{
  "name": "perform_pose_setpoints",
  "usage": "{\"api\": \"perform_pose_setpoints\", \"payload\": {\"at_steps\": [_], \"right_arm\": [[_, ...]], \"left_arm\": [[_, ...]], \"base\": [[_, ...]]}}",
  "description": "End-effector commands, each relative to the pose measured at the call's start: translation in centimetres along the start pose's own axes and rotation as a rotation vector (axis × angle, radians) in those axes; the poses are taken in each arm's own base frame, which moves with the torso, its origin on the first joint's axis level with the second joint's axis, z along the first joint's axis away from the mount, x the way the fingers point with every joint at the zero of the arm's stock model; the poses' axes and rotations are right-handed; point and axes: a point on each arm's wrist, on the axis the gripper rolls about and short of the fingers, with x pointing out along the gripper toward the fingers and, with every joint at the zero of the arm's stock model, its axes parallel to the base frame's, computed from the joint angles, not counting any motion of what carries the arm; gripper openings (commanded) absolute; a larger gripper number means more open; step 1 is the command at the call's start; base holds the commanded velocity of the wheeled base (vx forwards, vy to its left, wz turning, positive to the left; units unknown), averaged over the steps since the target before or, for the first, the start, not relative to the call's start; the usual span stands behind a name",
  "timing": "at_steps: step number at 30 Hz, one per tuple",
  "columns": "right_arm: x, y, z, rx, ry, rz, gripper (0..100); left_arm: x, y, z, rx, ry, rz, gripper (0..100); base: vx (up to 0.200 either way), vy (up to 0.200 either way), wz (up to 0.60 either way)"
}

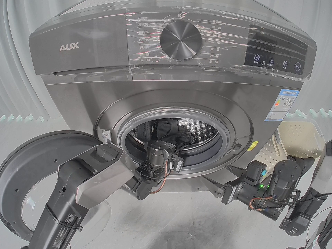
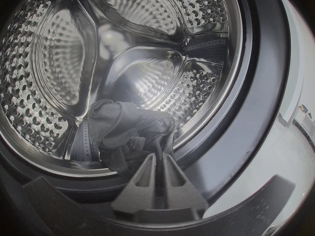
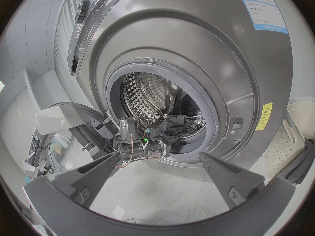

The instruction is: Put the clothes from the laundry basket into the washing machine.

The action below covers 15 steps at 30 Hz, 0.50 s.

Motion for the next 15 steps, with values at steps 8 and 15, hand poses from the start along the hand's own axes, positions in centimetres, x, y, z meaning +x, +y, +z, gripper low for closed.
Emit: {"api": "perform_pose_setpoints", "payload": {"at_steps": [8,15], "right_arm": [[0.0,0.0,0.3,0.002,-0.014,0.001,100],[-0.9,0.2,1.4,0.005,-0.047,0.041,100]], "left_arm": [[2.5,1.4,5.0,-0.06,-0.233,0.075,0],[3.9,3.7,6.5,-0.083,-0.328,0.149,0]], "base": [[0.0,0.0,0.0],[0.0,0.0,0.0]]}}
